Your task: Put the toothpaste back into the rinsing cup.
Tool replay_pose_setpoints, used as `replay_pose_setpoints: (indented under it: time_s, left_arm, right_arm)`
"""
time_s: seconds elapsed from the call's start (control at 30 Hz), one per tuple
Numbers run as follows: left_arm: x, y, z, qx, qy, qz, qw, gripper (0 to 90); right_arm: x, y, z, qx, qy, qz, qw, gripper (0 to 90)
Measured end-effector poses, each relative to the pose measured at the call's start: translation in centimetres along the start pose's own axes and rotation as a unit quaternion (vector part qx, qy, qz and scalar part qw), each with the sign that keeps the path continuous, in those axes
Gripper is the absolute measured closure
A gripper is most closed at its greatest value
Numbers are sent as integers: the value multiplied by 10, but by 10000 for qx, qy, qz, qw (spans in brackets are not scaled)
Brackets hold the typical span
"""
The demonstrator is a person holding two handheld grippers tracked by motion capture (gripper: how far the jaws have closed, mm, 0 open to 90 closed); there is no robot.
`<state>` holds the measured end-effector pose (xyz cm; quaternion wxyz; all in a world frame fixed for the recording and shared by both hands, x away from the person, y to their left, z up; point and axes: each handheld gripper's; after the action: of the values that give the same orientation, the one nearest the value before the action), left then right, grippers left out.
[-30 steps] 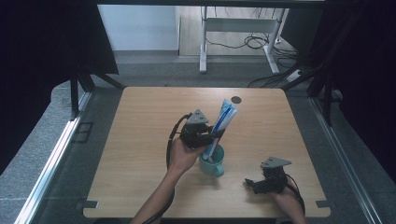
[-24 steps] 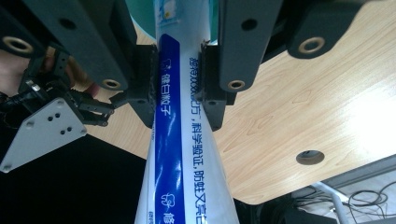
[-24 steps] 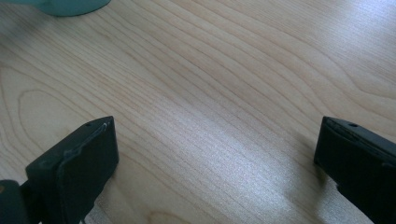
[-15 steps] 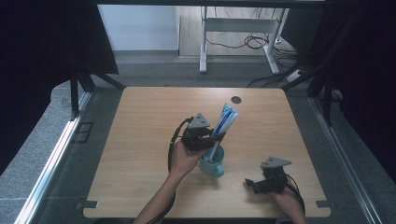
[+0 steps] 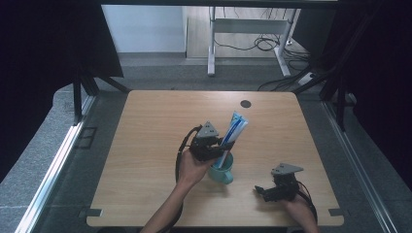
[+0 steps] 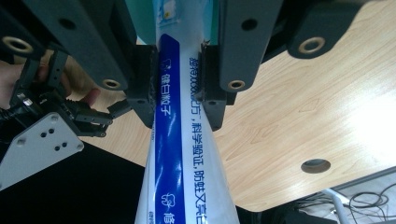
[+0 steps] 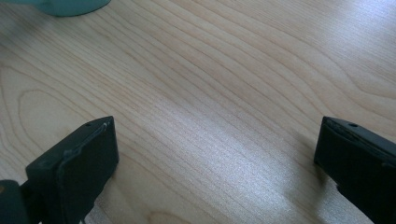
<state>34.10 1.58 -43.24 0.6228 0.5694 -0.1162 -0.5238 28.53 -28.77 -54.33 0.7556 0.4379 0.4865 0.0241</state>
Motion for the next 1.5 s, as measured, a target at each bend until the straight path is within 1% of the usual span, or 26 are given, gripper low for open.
replay_pose_setpoints:
  time_s: [0.17, 0.47, 0.9, 1.1, 1.5]
  left_arm:
    - [1, -2, -1, 10, 19, -11, 10000, 729]
    - [3, -9, -3, -51, 24, -45, 10000, 728]
    - [7, -14, 0, 26, 64, -110, 9999, 726]
    - [10, -18, 2, 74, 135, -174, 9997, 725]
    - [11, -23, 2, 64, 211, -170, 9996, 720]
  right_arm:
    - [0, 0, 0, -1, -1, 0, 10000, 0]
    - [0, 0, 0, 0, 0, -1, 10000, 0]
    - [0, 0, 0, -3, 7, -6, 10000, 0]
    - [0, 0, 0, -1, 8, -6, 10000, 0]
    - [0, 0, 0, 5, 5, -1, 10000, 0]
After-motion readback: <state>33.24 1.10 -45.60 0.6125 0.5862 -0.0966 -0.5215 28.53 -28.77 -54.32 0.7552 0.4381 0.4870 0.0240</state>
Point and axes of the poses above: each handheld gripper's, and its own axes: x roughly forward along the jaws, y roughly out of its top, z roughly to its right, and after that the axes turned 12 degrees about -x, right-handed
